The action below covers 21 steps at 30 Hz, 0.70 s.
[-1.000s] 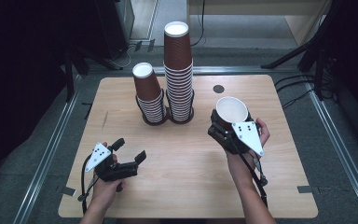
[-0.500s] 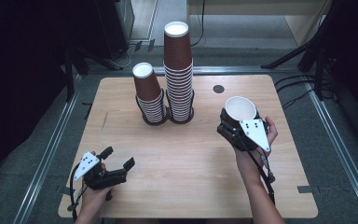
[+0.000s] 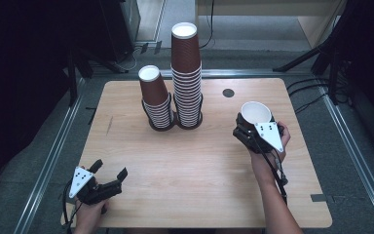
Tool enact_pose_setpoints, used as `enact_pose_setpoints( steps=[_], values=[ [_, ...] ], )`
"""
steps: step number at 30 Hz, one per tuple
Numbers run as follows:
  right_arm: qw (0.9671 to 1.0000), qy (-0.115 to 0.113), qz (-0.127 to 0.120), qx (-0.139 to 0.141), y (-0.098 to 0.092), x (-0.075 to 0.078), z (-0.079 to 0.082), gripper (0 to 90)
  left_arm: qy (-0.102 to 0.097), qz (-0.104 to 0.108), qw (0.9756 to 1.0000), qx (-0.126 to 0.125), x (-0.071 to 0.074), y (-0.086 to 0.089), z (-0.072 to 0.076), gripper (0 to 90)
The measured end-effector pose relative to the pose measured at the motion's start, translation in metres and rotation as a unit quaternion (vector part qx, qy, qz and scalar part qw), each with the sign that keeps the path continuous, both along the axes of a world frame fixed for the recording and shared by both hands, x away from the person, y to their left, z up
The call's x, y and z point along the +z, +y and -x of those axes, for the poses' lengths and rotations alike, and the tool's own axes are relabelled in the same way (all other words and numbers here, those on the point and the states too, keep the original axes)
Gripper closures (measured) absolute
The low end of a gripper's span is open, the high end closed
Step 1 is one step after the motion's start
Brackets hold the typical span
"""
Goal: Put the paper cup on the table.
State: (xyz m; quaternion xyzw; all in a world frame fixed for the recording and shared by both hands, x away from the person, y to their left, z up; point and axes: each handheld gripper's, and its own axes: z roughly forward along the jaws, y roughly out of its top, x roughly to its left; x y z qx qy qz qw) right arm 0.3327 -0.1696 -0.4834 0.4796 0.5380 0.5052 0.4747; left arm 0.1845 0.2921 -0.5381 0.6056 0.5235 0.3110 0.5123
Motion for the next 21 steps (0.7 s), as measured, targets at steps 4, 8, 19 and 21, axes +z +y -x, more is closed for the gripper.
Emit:
enact_pose_setpoints(
  steps=[4, 8, 19, 21],
  values=[
    [0.9998, 0.001, 0.002, -0.022, -0.003, -0.008, -0.007, 9.1, 0.014, -0.004, 0.9998, 0.014, -0.007, 0.007, -0.003, 0.0],
    [0.9989, 0.008, 0.008, -0.046, -0.006, -0.017, -0.013, 9.2, 0.013, 0.003, 0.9996, 0.024, -0.006, 0.011, -0.003, 0.0],
    [0.9978, 0.024, -0.005, -0.061, -0.016, -0.032, -0.025, 9.1, 0.017, 0.021, 0.9993, 0.027, -0.007, 0.015, -0.003, 0.0],
    [0.9976, 0.028, -0.012, -0.063, -0.020, -0.033, -0.027, 9.1, 0.018, 0.022, 0.9992, 0.027, -0.007, 0.015, -0.003, 0.0]
  ],
)
